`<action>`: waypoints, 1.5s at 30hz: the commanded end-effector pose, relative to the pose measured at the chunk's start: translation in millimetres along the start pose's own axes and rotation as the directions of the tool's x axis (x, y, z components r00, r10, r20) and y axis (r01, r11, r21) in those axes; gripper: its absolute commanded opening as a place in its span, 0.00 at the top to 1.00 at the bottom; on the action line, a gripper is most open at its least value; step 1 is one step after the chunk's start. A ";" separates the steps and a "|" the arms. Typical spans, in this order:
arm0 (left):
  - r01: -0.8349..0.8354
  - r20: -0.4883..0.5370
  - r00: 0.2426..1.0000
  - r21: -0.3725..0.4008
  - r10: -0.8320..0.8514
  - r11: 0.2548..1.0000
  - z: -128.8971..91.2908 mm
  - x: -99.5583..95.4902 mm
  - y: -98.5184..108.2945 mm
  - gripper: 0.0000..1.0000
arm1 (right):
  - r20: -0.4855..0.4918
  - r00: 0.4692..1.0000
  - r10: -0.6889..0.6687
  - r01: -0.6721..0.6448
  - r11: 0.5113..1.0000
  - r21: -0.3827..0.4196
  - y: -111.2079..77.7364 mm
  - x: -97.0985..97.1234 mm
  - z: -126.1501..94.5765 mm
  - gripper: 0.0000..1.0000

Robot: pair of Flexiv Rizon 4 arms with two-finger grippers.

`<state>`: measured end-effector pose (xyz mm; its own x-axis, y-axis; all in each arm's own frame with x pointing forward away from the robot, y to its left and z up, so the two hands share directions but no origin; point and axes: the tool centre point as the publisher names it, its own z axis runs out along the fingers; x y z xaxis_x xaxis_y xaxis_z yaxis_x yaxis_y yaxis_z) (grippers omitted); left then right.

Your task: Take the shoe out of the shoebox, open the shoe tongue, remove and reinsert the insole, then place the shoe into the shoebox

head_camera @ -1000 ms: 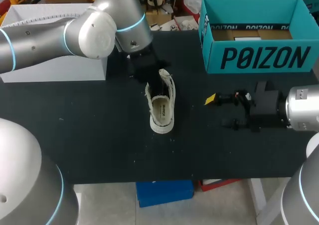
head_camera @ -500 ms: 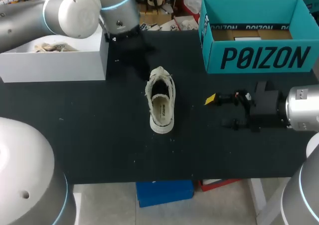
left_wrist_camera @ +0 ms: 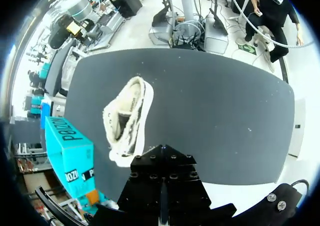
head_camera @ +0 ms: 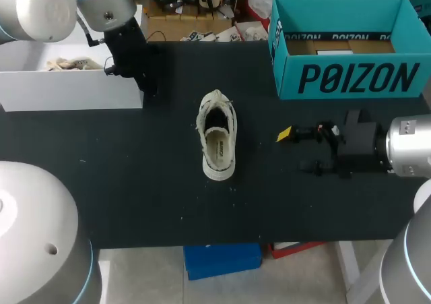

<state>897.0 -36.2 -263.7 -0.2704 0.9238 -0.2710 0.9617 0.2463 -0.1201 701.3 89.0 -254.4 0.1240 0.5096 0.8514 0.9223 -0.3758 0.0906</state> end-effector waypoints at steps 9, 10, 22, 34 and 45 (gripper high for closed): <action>0.093 -0.012 0.996 0.013 -0.093 0.996 -12.0 46.5 14.0 0.00 | 0.001 1.000 0.001 -0.001 1.000 0.000 -0.3 0.3 -0.4 0.00; 0.093 -0.012 0.996 0.013 -0.093 0.996 -12.0 46.5 14.0 0.00 | 0.001 1.000 0.001 -0.001 1.000 0.000 -0.3 0.3 -0.4 0.00; 0.093 -0.012 0.996 0.013 -0.093 0.996 -12.0 46.5 14.0 0.00 | 0.001 1.000 0.001 -0.001 1.000 0.000 -0.3 0.3 -0.4 0.00; 0.093 -0.012 0.996 0.013 -0.093 0.996 -12.0 46.5 14.0 0.00 | 0.001 1.000 0.001 -0.001 1.000 0.000 -0.3 0.3 -0.4 0.00; 0.093 -0.012 0.996 0.013 -0.093 0.996 -12.0 46.5 14.0 0.00 | 0.001 1.000 0.001 -0.001 1.000 0.000 -0.3 0.3 -0.4 0.00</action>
<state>898.1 13.7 -266.6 -0.3585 0.8992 -0.2508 0.9315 0.3270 -0.1591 701.3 89.0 -254.4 0.1240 0.5096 0.8514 0.9223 -0.3758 0.0906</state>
